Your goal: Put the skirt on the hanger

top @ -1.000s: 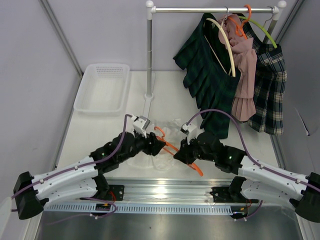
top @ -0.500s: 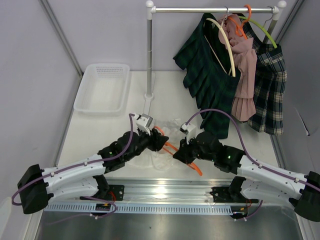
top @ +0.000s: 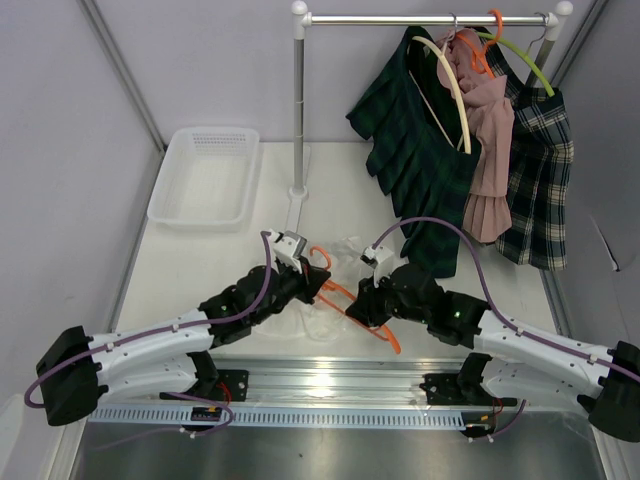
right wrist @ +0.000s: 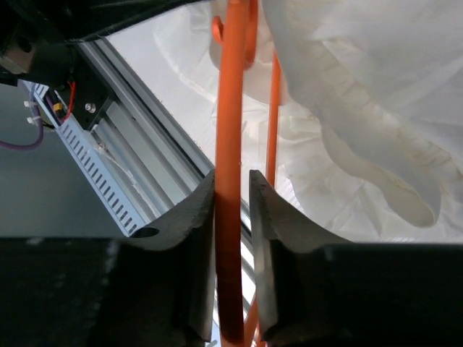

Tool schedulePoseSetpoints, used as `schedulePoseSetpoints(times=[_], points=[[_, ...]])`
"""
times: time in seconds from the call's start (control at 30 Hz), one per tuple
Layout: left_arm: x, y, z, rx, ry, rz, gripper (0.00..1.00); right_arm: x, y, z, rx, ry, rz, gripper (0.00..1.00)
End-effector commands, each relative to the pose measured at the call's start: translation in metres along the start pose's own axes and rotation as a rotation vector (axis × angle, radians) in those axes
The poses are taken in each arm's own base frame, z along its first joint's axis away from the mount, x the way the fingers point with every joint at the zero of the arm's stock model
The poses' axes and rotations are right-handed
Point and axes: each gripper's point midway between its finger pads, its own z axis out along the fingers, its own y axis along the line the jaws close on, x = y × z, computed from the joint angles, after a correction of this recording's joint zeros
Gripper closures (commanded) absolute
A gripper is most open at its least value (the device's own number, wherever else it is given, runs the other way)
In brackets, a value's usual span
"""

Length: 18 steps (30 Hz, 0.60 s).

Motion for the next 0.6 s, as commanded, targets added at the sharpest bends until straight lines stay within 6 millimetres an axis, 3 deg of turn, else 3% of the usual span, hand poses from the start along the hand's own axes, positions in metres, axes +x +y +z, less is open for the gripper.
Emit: schedulePoseSetpoints(times=[0.0,0.1,0.17,0.33,0.4,0.57], points=[[-0.017,0.004,-0.004,-0.034,-0.070,-0.022,1.00,-0.008,-0.013,-0.005,0.100,-0.012,0.014,0.62],[-0.022,0.008,-0.008,-0.046,-0.095,-0.018,1.00,-0.011,-0.014,-0.010,0.119,-0.021,0.025,0.51],[-0.022,0.011,-0.009,-0.058,-0.097,-0.016,1.00,-0.013,-0.015,-0.013,0.126,-0.022,0.026,0.51],[-0.024,0.016,-0.014,-0.077,-0.118,-0.025,1.00,-0.019,-0.019,-0.020,0.171,-0.039,0.058,0.39],[-0.025,0.019,-0.016,-0.089,-0.126,-0.022,1.00,-0.023,-0.023,-0.028,0.203,-0.059,0.071,0.32],[-0.028,0.021,-0.019,-0.100,-0.132,-0.014,1.00,-0.034,-0.036,-0.048,0.254,-0.124,0.147,0.26]])
